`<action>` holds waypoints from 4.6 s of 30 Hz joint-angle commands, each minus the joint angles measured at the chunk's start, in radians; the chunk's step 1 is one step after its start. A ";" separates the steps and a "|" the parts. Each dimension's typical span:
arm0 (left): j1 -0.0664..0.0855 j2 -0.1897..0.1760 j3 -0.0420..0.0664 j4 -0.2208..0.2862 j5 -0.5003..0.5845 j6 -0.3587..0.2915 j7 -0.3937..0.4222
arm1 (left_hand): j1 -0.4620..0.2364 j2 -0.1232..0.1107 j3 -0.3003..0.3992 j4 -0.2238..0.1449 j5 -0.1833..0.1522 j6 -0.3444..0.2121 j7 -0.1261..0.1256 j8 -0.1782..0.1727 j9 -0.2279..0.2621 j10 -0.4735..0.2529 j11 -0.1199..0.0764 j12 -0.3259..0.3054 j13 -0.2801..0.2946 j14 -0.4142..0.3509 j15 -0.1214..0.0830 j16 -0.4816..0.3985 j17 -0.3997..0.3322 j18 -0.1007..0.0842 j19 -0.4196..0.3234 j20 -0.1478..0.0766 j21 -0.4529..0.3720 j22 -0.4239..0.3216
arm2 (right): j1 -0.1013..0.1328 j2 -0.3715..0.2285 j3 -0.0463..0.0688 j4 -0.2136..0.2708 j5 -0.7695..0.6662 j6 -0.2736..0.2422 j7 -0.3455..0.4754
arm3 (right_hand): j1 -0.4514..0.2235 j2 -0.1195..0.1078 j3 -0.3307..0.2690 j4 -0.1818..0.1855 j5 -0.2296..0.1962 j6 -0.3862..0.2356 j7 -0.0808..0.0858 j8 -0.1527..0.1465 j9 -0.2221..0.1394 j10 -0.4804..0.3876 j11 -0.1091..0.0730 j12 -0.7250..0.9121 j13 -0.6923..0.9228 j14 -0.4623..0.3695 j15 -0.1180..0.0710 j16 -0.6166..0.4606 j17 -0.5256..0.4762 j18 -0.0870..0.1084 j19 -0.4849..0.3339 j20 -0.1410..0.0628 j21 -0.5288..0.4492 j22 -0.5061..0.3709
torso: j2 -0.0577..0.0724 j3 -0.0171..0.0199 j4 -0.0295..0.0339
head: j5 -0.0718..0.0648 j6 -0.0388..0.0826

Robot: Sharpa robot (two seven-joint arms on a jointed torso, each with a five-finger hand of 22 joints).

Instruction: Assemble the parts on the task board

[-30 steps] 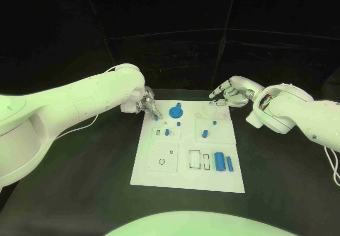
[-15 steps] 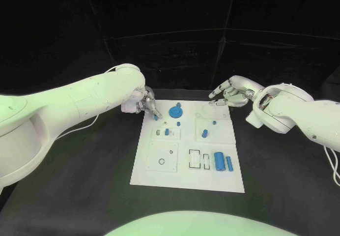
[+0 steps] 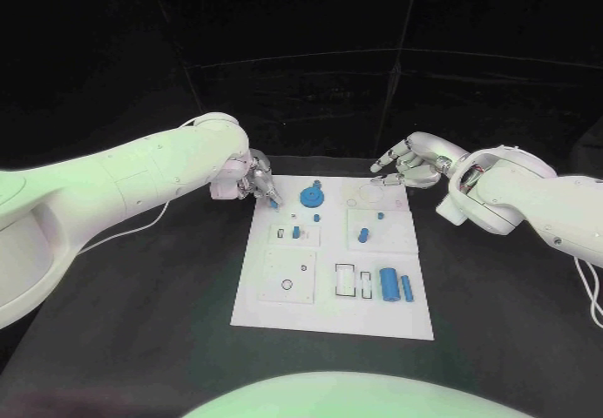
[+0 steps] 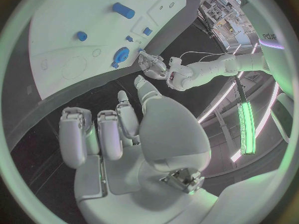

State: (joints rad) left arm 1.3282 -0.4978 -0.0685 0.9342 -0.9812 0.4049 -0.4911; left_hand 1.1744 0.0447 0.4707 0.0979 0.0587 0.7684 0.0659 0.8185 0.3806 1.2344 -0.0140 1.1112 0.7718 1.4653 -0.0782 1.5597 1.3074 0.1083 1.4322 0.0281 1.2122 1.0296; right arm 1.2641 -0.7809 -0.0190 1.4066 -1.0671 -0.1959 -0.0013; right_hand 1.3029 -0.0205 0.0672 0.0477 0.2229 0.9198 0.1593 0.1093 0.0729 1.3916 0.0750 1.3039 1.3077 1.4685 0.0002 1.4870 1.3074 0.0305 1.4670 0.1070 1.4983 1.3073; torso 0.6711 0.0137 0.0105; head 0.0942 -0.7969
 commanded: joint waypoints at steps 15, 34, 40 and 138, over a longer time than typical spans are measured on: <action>-0.017 -0.156 -0.001 0.256 0.101 -0.231 0.013 | -0.040 -0.019 0.158 -0.109 -0.005 -0.005 -0.006 0.019 0.008 0.013 -0.003 0.007 0.006 0.099 -0.003 -0.002 0.232 -0.005 0.003 -0.002 0.003 0.009 | 0.002 -0.005 0.001 -0.001 -0.002 0.001 0.004 | 0.003 0.007 -0.007 0.000 0.003 0.005 0.002 0.005 -0.001 -0.006 -0.003 -0.007 0.010 0.063 -0.004 -0.004 0.090 0.008 0.005 -0.002 -0.006 0.089 | -0.003 0.0030 0.0050 | 0.015 -0.002; -0.073 -0.250 -0.003 0.440 -0.033 -0.287 0.038 | -0.049 -0.030 0.171 -0.112 -0.005 -0.002 -0.008 0.025 0.010 0.017 -0.004 0.010 0.011 0.100 -0.003 0.000 0.237 -0.005 0.004 -0.002 0.004 0.011 | 0.002 -0.005 0.001 -0.003 -0.002 0.003 0.005 | 0.003 0.007 -0.008 0.000 0.005 0.005 0.002 0.006 -0.001 -0.005 -0.003 -0.007 0.010 0.063 -0.004 -0.004 0.090 0.009 0.005 -0.002 -0.006 0.088 | -0.001 0.0002 0.0033 | 0.017 -0.003; -0.082 -0.249 -0.003 0.450 -0.043 -0.282 0.032 | -0.049 -0.030 0.171 -0.112 -0.005 -0.002 -0.008 0.025 0.010 0.017 -0.004 0.010 0.011 0.100 -0.003 0.000 0.237 -0.005 0.004 -0.002 0.004 0.011 | 0.002 -0.005 0.001 -0.003 -0.002 0.003 0.005 | 0.003 0.007 -0.009 0.001 0.006 0.005 0.002 0.006 -0.001 -0.005 -0.003 -0.007 0.010 0.063 -0.004 -0.005 0.089 0.009 0.005 -0.002 -0.007 0.088 | 0.000 0.0008 0.0021 | 0.019 -0.005; -0.086 -0.235 -0.003 0.432 -0.071 -0.223 -0.021 | -0.241 -0.146 -0.125 0.036 -0.008 0.074 -0.032 0.053 0.006 0.042 -0.022 0.028 0.017 0.103 -0.020 0.006 0.250 -0.012 0.016 -0.017 0.023 0.047 | 0.001 -0.009 0.001 -0.005 -0.004 -0.004 0.005 | -0.073 0.027 -0.163 0.134 -0.038 -0.005 0.001 0.017 -0.002 -0.008 -0.001 -0.009 0.003 0.063 -0.004 -0.014 0.080 0.012 -0.001 -0.003 -0.018 0.071 | -0.001 0.0004 0.0019 | 0.016 -0.012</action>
State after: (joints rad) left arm 1.2412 -0.7317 -0.0718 1.3622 -1.0484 0.2041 -0.5129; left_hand 0.9399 -0.1018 0.3459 0.1338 0.0508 0.8384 0.0357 0.8649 0.3873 1.2706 -0.0358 1.1349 0.7882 1.4652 -0.0929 1.5597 1.3074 0.1082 1.4455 0.0149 1.2319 1.0762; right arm 1.2637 -0.7893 -0.0193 1.4009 -1.0685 -0.1957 -0.0036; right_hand 1.2250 0.0094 -0.0907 0.1805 0.1916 0.9198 0.1593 0.1229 0.0729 1.3916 0.0750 1.2991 1.3077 1.4685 0.0002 1.4774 1.3076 0.0305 1.4670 0.1070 1.4861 1.3073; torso 0.6700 0.0143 0.0123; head 0.1116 -0.8089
